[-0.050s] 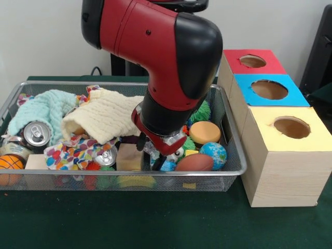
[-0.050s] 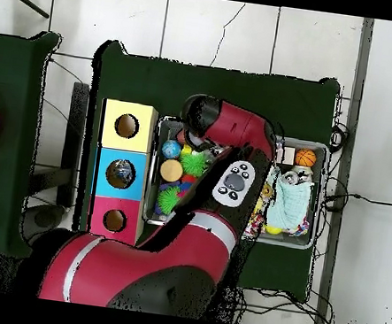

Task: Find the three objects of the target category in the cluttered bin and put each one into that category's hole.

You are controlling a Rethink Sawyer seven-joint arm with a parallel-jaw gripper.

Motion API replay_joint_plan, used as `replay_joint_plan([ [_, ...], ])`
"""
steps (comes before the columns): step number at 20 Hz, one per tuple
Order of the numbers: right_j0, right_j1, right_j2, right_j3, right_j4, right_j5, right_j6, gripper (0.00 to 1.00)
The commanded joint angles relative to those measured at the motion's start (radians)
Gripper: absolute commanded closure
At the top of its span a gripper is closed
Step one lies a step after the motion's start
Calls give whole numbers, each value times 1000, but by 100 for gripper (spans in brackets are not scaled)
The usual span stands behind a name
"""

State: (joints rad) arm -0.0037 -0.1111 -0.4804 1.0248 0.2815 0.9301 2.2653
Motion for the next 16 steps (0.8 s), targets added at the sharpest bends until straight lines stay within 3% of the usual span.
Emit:
replay_joint_plan([
  [1,-26,-34,66,45,21,140,162,0],
  [16,-5,6,93,131,24,23,204,0],
])
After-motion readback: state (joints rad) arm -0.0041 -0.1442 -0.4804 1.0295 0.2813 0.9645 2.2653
